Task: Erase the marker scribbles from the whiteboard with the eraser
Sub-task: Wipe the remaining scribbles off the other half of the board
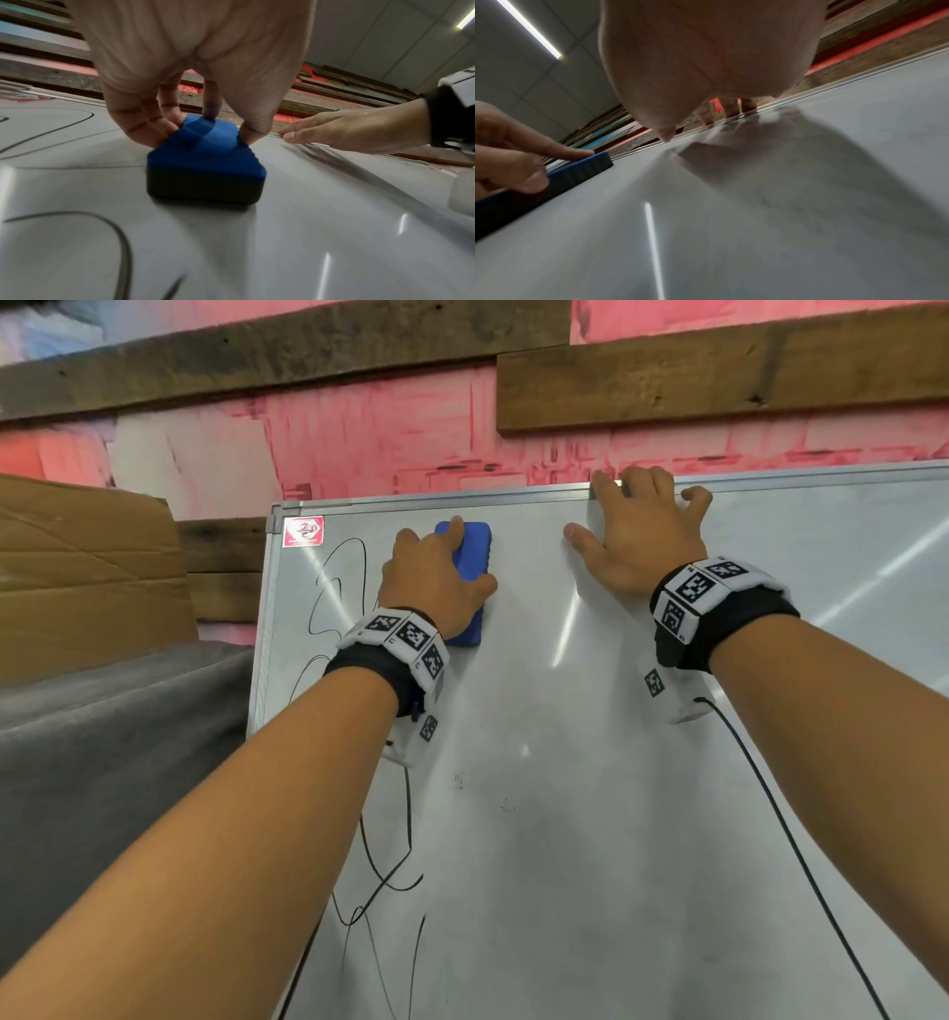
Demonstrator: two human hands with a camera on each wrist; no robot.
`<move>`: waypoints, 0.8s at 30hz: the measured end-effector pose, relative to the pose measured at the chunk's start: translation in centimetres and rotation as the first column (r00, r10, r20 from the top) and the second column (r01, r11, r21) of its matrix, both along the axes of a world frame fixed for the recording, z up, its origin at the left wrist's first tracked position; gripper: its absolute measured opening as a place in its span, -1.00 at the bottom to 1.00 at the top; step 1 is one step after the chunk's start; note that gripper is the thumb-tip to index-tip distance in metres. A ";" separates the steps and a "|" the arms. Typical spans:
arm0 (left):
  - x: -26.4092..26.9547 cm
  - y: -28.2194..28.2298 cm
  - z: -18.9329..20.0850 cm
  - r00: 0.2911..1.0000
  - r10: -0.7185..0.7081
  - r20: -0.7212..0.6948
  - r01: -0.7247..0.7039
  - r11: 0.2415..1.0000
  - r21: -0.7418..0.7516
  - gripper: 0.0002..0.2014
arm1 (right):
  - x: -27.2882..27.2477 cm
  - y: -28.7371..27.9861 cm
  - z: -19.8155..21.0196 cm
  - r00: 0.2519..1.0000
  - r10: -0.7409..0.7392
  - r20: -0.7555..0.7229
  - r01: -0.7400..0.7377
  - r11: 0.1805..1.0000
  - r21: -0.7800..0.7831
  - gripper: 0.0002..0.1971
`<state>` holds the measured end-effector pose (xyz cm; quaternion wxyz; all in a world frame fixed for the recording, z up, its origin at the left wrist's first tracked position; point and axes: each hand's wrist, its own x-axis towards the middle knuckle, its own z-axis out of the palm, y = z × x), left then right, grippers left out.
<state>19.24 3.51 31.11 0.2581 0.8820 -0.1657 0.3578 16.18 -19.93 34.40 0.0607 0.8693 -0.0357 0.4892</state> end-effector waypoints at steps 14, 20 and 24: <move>-0.4 1.5 -1.8 1.000 0.008 0.014 -0.007 0.999 -0.032 -0.25 | 0.2 0.5 -0.4 1.000 0.006 0.029 -0.006 1.000 0.024 -0.35; 0.5 1.1 -0.2 1.000 -0.007 0.021 0.007 1.000 -0.010 -0.30 | 0.3 0.4 -0.6 1.000 -0.007 0.030 0.006 1.000 0.011 -0.35; -1.0 1.9 -1.6 0.999 -0.027 0.016 0.027 1.000 -0.005 -0.34 | 0.3 0.4 -0.6 0.999 0.011 0.045 -0.011 1.000 0.010 -0.36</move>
